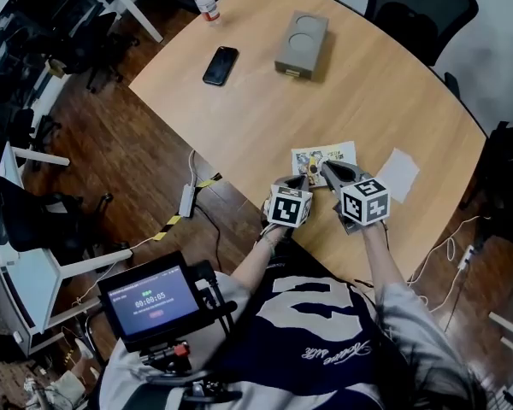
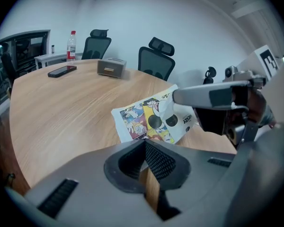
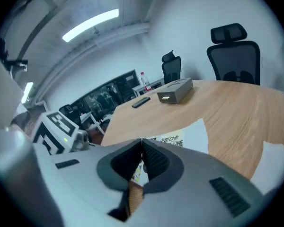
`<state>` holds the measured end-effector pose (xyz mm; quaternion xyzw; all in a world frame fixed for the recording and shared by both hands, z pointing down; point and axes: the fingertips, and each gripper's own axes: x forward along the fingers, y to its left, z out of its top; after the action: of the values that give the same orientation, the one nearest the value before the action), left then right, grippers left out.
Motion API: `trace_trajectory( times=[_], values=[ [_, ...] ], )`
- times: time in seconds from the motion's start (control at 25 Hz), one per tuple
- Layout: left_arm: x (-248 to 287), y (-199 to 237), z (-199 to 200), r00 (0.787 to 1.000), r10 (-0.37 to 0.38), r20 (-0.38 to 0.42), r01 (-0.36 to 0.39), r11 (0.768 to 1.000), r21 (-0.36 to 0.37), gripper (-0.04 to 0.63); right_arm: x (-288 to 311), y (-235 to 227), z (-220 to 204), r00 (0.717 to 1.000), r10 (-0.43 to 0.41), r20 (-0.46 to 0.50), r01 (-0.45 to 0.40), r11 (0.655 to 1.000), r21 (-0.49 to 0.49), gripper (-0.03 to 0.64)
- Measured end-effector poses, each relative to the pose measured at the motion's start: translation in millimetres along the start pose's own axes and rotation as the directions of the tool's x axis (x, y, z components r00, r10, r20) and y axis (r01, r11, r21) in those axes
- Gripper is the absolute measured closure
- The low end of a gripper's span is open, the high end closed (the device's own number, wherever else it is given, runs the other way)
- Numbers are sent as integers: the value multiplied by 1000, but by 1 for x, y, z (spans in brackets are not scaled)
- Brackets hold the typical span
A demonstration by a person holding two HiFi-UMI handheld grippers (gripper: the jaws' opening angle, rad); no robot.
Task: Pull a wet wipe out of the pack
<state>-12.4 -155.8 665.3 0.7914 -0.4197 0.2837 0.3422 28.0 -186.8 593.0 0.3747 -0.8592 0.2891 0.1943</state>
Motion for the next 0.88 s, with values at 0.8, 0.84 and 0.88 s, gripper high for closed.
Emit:
trace_trajectory(
  times=[0.8, 0.84, 0.88],
  values=[
    [9, -2, -4, 998, 60, -32, -56, 993, 106, 592, -56, 41, 47, 940, 221, 258, -292, 915, 278, 617],
    [9, -3, -3, 998, 60, -31, -56, 992, 110, 592, -57, 42, 47, 938, 226, 262, -299, 911, 284, 617],
    [9, -3, -3, 998, 60, -31, -56, 992, 113, 592, -60, 43, 49, 933, 231, 278, -312, 902, 299, 617]
  ],
)
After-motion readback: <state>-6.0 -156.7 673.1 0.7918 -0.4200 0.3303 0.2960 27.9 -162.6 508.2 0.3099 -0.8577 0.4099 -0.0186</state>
